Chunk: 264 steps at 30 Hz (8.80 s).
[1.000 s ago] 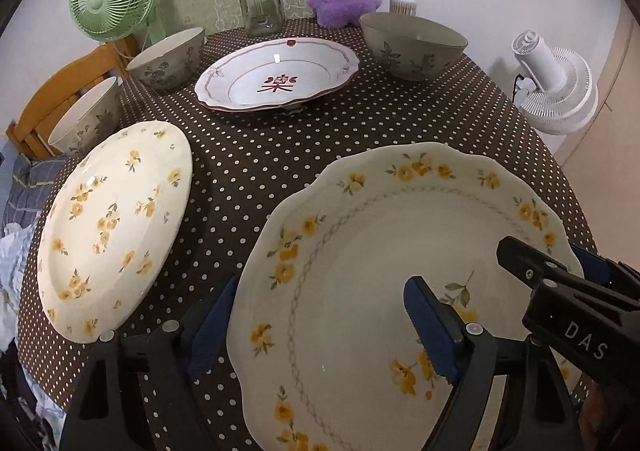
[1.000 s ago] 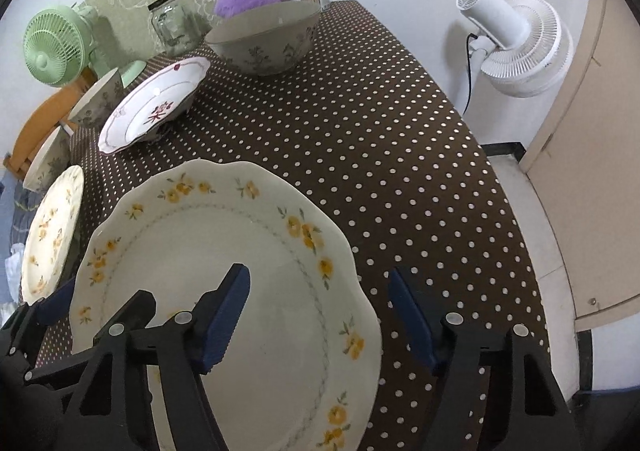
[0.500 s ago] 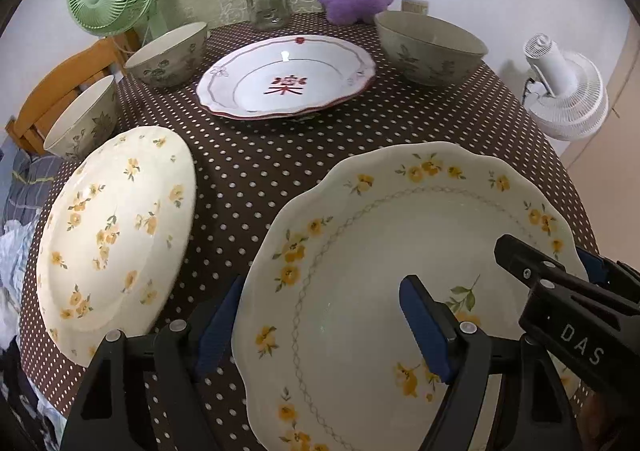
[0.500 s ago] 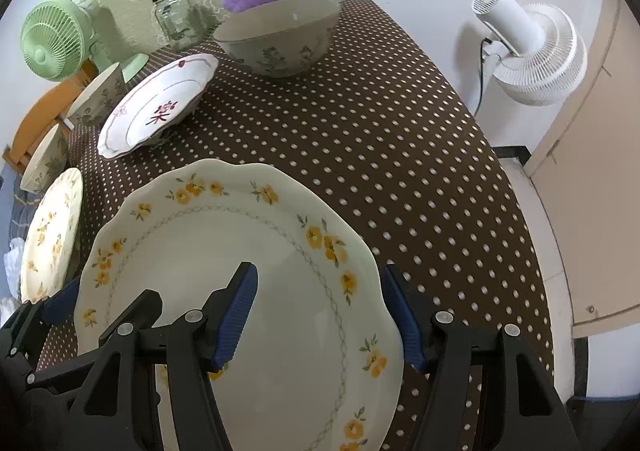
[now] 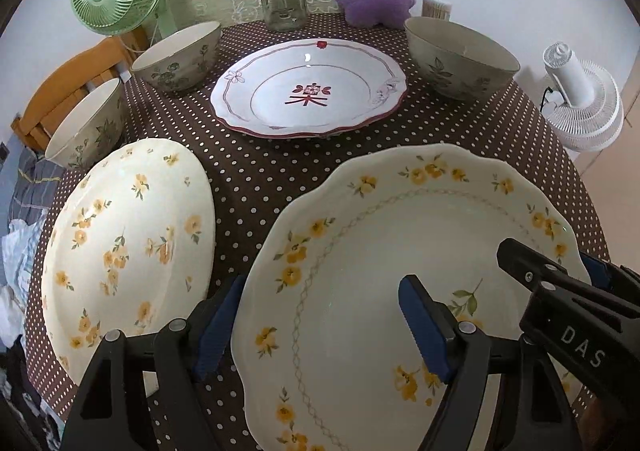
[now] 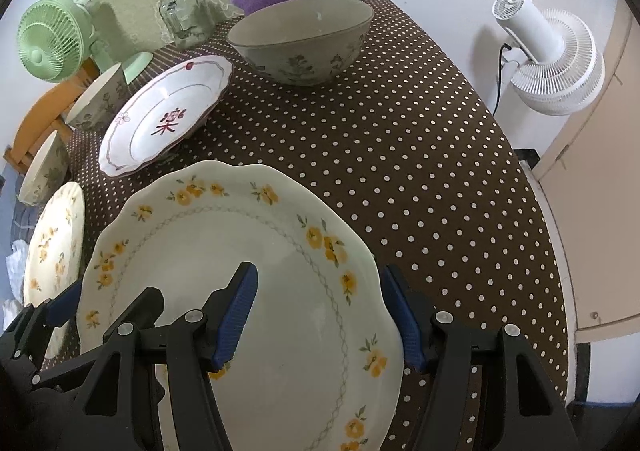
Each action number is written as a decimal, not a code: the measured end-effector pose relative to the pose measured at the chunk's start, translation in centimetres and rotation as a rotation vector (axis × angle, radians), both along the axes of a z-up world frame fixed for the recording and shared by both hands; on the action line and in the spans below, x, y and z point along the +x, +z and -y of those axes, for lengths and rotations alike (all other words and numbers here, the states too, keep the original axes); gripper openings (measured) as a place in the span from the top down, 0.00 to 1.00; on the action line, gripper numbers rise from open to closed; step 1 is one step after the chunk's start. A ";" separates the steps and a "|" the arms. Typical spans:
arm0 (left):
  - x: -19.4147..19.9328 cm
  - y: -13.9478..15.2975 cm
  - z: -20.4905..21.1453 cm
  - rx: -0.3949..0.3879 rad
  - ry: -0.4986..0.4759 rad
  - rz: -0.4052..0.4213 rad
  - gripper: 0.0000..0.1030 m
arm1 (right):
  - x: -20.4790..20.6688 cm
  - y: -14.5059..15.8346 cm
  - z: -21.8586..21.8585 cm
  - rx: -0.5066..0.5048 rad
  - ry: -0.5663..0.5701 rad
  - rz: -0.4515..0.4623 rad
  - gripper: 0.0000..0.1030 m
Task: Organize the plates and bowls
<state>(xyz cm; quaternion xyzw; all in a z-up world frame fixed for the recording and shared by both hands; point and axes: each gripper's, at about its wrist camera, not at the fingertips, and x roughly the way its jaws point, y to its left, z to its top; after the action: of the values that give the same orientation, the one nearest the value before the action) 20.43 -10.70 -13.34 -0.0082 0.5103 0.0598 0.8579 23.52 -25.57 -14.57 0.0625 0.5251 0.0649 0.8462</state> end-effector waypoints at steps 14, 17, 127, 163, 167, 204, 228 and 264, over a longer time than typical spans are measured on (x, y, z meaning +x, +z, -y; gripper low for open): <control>-2.4 1.6 -0.2 -0.009 0.017 0.021 0.03 | -0.9 1.0 0.0 -0.022 0.025 0.024 0.17; -3.1 2.5 -0.6 -0.013 0.011 0.040 0.03 | -1.4 1.8 -0.3 -0.032 0.025 0.038 0.17; -4.9 4.1 -19.3 -0.067 -0.102 0.045 0.21 | -4.7 6.1 -20.7 -0.074 -0.029 0.033 0.30; -3.8 2.4 -1.8 -0.111 -0.185 -0.008 0.22 | -5.2 5.0 -3.0 -0.115 -0.136 -0.021 0.31; -3.1 2.0 -0.4 -0.111 -0.188 -0.019 0.22 | -4.9 4.5 -1.6 -0.117 -0.143 -0.034 0.31; 0.4 -1.0 4.1 0.062 -0.156 -0.076 0.18 | -2.7 1.9 2.4 -0.099 -0.153 -0.096 0.51; 0.6 0.2 2.3 0.034 -0.113 -0.066 0.17 | -0.5 1.8 0.3 -0.146 -0.102 -0.086 0.52; 1.2 5.1 -8.3 -0.064 -0.229 0.031 0.14 | -1.4 7.9 -8.4 -0.101 -0.179 0.040 0.24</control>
<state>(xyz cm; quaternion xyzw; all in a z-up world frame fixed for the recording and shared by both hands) 21.61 -2.44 -8.25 0.0219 0.4964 -0.0550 0.8660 22.10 -17.19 -6.64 0.0652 0.5029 -0.0362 0.8611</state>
